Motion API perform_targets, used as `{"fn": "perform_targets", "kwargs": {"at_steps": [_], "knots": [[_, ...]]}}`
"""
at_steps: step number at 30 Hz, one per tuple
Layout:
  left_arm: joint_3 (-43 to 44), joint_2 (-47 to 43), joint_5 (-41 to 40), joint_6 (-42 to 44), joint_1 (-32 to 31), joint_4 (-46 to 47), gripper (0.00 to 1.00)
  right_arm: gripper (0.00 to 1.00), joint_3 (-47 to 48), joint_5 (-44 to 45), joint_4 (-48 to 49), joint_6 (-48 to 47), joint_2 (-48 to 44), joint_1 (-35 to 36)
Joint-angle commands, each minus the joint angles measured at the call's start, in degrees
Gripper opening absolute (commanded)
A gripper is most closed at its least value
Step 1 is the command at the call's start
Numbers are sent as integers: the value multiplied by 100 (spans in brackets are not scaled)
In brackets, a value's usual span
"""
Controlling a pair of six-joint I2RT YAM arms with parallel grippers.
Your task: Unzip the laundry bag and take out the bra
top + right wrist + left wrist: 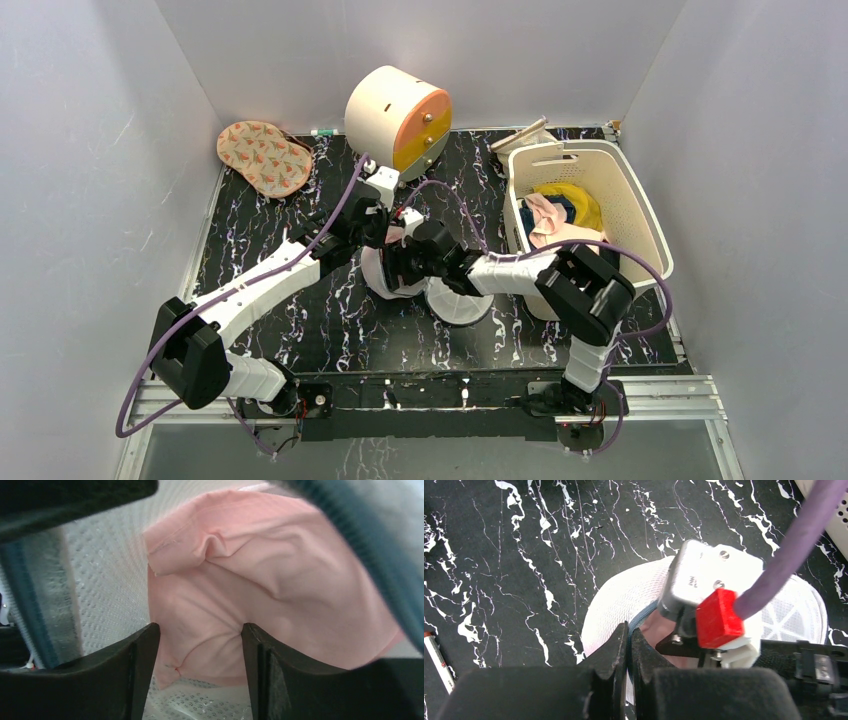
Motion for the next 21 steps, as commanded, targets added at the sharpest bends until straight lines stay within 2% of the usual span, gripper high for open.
{"fn": "perform_targets", "kwargs": {"at_steps": [1,6,9,13,20,21], "knots": [[45,-89,126,-62,23,72,0,63,310,215,161,-164,209,94],[41,-77,101,-58,25,50,0,65,356,865,-191,-138,406,186],[41,-87,71,-57,25,59,0,60,331,1259,-387,-129,427,229],[33,-80,64,-58,25,59,0,36,249,1422,-385,-137,225,232],[32,-69,0,-57,23,33,0,2,263,1325,-359,-71,-398,231],[32,-77,-4,-62,25,32,0,0,261,1337,-365,-63,-493,232]]}}
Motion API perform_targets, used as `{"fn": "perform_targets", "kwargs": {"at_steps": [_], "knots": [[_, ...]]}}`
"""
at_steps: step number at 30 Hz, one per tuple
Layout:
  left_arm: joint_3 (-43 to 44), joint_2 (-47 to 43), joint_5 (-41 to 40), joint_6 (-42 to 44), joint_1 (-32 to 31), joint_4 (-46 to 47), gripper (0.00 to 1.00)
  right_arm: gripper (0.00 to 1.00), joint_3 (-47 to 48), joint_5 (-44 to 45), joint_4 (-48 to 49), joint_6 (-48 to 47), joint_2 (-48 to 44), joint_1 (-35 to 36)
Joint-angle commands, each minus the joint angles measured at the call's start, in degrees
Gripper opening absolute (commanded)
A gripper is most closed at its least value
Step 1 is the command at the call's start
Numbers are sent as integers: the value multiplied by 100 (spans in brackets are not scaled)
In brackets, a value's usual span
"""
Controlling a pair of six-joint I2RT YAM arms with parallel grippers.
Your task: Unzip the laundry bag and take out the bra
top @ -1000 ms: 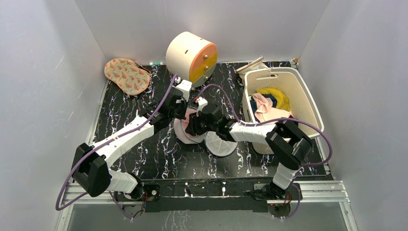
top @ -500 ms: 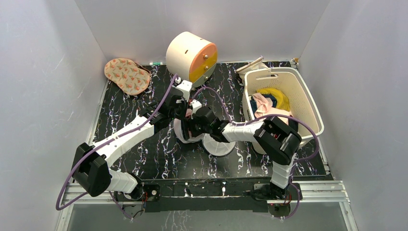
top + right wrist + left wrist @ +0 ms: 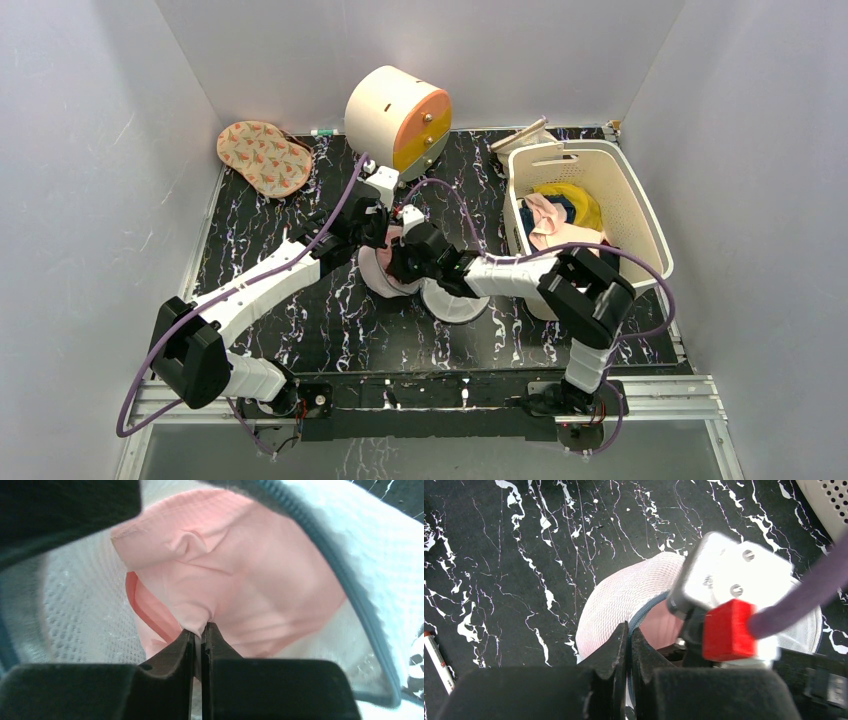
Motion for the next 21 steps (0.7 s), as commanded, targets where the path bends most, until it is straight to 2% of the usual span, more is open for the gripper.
{"fn": "perform_targets", "kwargs": {"at_steps": [1,14,21], "knots": [[32,-104,-48,-38,16,31,0,0,57,176,1,29,-650,5],[39,-132,-77,-20,15,26,0,0,-16,634,-584,27,-1472,6],[19,-151,-163,-7,16,33,0,0,-255,1216,-969,-64,-1932,-2]]}}
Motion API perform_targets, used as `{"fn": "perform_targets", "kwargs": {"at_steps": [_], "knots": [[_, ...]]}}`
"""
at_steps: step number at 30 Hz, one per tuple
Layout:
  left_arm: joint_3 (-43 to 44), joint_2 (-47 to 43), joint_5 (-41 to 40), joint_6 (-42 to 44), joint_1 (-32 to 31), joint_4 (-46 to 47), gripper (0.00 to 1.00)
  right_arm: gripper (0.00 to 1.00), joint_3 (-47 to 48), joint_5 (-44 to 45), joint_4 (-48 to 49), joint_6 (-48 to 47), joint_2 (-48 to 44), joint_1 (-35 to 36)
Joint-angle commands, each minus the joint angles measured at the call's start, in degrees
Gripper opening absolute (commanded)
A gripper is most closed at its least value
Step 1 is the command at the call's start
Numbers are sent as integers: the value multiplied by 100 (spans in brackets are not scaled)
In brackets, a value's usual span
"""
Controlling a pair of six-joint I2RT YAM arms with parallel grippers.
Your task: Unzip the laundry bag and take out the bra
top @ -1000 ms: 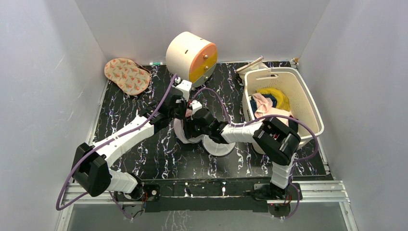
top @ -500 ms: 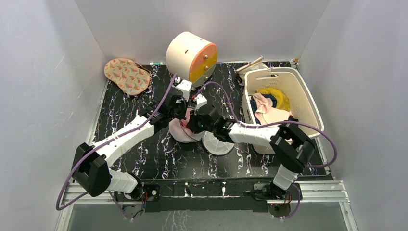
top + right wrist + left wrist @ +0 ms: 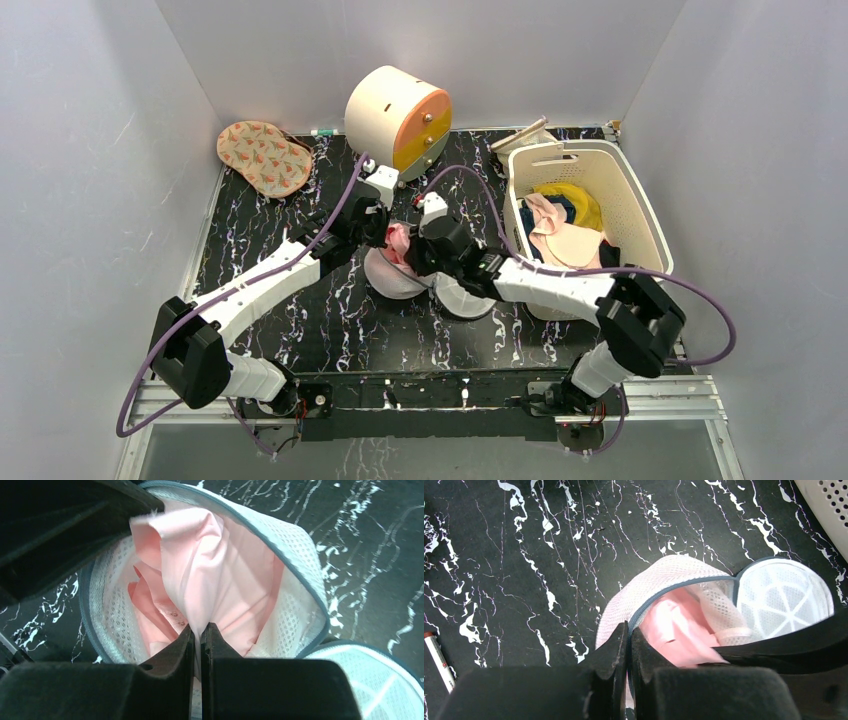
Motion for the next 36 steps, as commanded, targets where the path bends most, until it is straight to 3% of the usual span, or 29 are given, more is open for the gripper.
{"fn": "perform_targets", "kwargs": {"at_steps": [1,9,17,19,24,27,36], "knots": [[17,-142,-121,-7,16,-9,0,0,-206,582,59,-15,-643,-4],[18,-129,51,8,16,22,0,0,-918,807,1210,244,-1452,-2],[-97,-219,868,117,16,287,0,0,-741,1307,1735,327,-1340,-2],[-116,-210,1049,127,16,332,0,8,-697,1406,1799,362,-1266,-7],[-23,-6,1440,140,16,252,0,12,-670,1305,1731,426,-1010,-19],[118,203,1588,120,12,115,0,21,-594,1124,1655,427,-787,-49],[151,309,1492,131,21,35,0,30,-490,777,1355,521,-574,-192]]}}
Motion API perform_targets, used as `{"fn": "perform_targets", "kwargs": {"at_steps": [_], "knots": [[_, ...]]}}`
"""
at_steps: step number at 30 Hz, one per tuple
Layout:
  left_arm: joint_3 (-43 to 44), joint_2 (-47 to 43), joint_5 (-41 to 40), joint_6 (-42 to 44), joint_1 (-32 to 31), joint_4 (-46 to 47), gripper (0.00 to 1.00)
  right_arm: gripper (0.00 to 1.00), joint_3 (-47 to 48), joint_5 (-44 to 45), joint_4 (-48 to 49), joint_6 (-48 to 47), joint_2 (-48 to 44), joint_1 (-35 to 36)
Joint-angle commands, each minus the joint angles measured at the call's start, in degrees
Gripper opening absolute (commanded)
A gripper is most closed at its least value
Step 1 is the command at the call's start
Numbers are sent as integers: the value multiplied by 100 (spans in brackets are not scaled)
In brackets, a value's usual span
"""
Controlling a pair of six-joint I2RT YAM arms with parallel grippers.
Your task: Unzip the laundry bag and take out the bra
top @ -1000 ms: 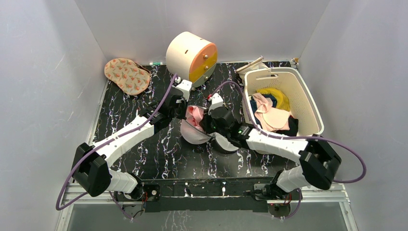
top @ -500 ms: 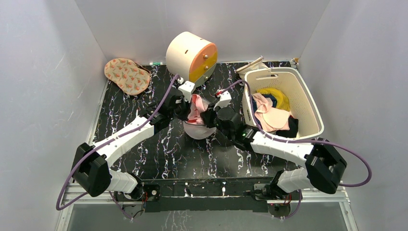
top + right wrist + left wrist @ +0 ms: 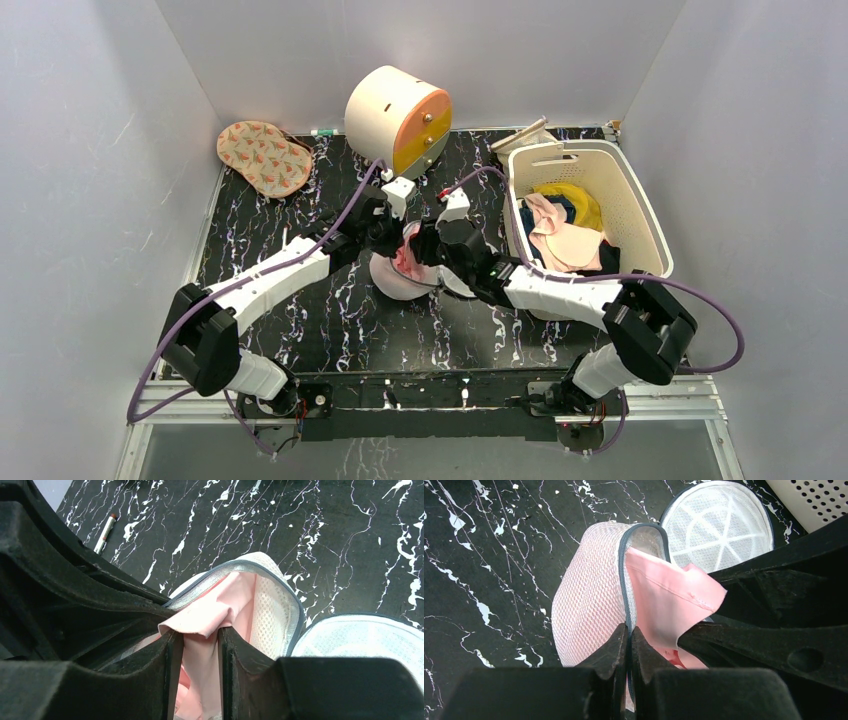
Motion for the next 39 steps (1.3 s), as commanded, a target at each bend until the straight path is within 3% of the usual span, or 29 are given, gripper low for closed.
{"fn": "perform_targets", "kwargs": {"at_steps": [1,5,10,17,30,36,39], "knots": [[191,-115,42,35,17,-65,0,30,288,-118,91,35,-116,-64],[190,-126,18,40,16,-63,0,24,258,-20,0,-65,-201,-78],[173,-117,-24,40,11,-55,0,0,278,-123,-79,-87,-239,-109],[199,-99,-140,35,16,-99,0,0,519,-463,-477,-126,-904,-109],[202,-114,-22,31,16,-91,0,0,578,156,-575,-11,-2066,-114],[125,-202,448,35,7,81,0,0,677,163,-530,39,-1803,-110],[142,-178,311,43,-1,39,0,0,839,124,-633,13,-1727,-110]]}}
